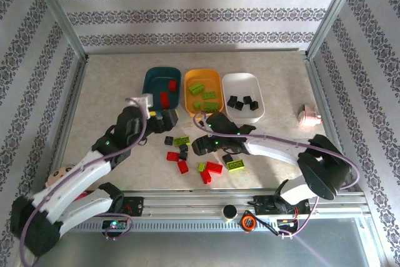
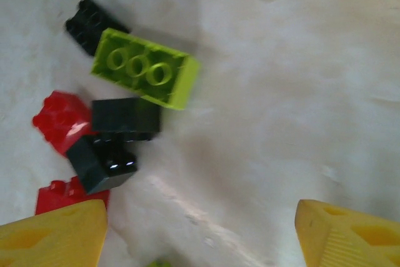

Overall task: Sort the legos into containers by color
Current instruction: Pick up the lego from the bottom-center of the table.

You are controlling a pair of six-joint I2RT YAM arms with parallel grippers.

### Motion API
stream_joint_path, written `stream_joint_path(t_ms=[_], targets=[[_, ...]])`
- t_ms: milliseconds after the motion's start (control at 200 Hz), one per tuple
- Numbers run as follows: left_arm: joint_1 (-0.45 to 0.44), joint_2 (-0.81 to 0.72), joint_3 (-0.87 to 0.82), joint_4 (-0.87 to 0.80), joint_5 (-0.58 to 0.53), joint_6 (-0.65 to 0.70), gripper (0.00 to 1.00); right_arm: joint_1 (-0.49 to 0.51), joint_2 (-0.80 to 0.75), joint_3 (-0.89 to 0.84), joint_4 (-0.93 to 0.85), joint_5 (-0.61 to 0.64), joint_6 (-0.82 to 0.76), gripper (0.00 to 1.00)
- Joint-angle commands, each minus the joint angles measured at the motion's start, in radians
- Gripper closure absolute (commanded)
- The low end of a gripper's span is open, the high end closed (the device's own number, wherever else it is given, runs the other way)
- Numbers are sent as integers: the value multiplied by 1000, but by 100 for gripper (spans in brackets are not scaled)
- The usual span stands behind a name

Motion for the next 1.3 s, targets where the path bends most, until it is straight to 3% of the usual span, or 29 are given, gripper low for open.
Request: stream_joint_path(t_ms=[0,135,260,450,770,899,1144,1299], targets=[[1,-161,-89,-176,-111,-21,0,66,47,60,-6,-65,-57,22],[0,-354,-160,-287,-177,-58,0,150,80,82,-27,-73,-69,20],[0,-439,-176,-342,-227,-71,0,223,121,105,-86,-21,-80,21],[2,-445,-159,-356,-250,-57,0,272,184,130,-96,26,-46,29],[0,-436,-150,-356,-242,-53,0,311,286,229,-140,104,-50,31],[1,-429,-141,-359,-244,-46,0,310,299,235,-158,140,-44,40],[1,-409,-138,-343,-226,-35,0,295,198,167,-87,93,-72,65],[1,-401,-139,-335,-225,-37,0,240,73,126,-61,13,-82,71]])
